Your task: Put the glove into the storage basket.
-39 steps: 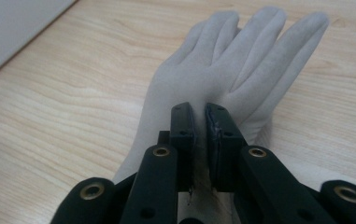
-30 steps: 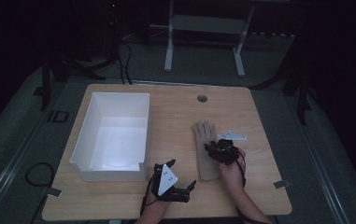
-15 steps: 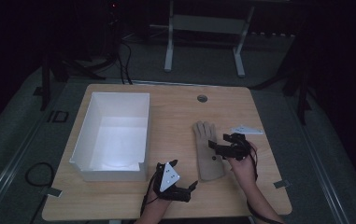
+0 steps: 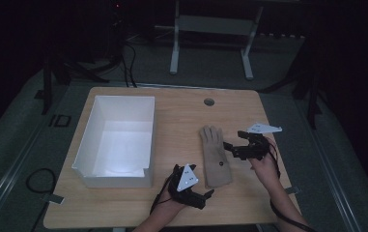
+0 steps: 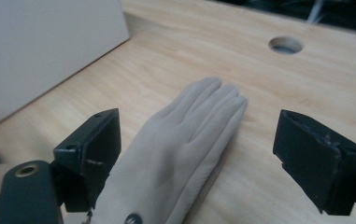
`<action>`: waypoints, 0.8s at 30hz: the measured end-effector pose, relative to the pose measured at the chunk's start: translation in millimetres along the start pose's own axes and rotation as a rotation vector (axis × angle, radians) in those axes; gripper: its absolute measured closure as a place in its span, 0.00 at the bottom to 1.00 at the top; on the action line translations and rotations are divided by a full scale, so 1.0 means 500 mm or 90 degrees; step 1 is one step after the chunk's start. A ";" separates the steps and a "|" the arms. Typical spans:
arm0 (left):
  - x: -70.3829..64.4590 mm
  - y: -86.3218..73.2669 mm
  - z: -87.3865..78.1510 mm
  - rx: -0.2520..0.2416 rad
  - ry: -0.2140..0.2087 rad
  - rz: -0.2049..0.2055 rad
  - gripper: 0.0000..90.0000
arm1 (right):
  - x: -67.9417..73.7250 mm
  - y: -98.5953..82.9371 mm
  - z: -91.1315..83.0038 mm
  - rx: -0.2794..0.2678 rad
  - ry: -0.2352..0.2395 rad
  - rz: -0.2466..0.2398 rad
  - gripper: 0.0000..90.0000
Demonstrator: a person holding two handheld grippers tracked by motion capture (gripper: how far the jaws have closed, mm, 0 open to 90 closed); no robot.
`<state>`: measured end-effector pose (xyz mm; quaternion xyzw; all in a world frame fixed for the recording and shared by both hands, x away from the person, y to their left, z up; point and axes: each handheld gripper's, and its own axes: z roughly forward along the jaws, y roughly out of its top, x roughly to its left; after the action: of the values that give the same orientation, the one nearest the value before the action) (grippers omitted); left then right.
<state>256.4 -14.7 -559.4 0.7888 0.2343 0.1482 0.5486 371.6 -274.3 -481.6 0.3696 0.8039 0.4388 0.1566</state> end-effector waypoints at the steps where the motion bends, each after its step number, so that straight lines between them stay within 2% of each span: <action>1: 0.001 0.004 0.004 0.004 -0.009 0.006 0.03 | -0.002 0.001 -0.004 -0.008 0.005 0.004 0.15; 3: 0.003 0.011 0.014 0.006 -0.029 0.026 0.06 | -0.008 0.002 -0.007 -0.015 0.038 0.011 0.12; 5: 0.006 0.017 0.024 0.015 -0.042 0.043 0.08 | -0.009 0.005 -0.007 -0.021 0.043 0.009 0.12; 7: 0.014 0.028 0.040 0.031 -0.058 0.064 0.13 | -0.008 0.007 -0.002 -0.025 0.029 0.007 0.11; 9: 0.019 0.043 0.059 0.045 -0.067 0.070 0.15 | -0.010 0.009 0.005 -0.020 0.036 0.008 0.11; 10: 0.019 0.048 0.066 0.051 -0.073 0.077 0.17 | -0.010 0.011 0.011 -0.021 0.024 0.010 0.11; 12: 0.018 0.058 0.081 0.069 -0.084 0.095 0.17 | -0.012 0.013 0.021 -0.012 0.020 0.003 0.13; 14: 0.015 0.064 0.090 0.083 -0.091 0.106 0.17 | -0.018 0.015 0.034 -0.007 0.023 0.012 0.17; 17: 0.016 0.065 0.098 0.098 -0.100 0.110 0.20 | -0.026 0.018 0.048 0.006 0.008 0.010 0.30; 18: 0.017 0.064 0.099 0.096 -0.106 0.109 0.22 | -0.030 0.020 0.054 0.009 0.000 0.017 0.36; 21: 0.018 0.060 0.104 0.115 -0.117 0.117 0.27 | -0.043 0.022 0.080 0.028 0.004 0.033 0.44; 24: 0.019 0.055 0.110 0.139 -0.123 0.123 0.35 | -0.052 0.019 0.102 0.048 0.002 0.043 0.45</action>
<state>297.3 -61.3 -553.6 0.8733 0.1180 0.0976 0.4625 423.0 -260.1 -504.6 0.4013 0.8072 0.4139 0.1266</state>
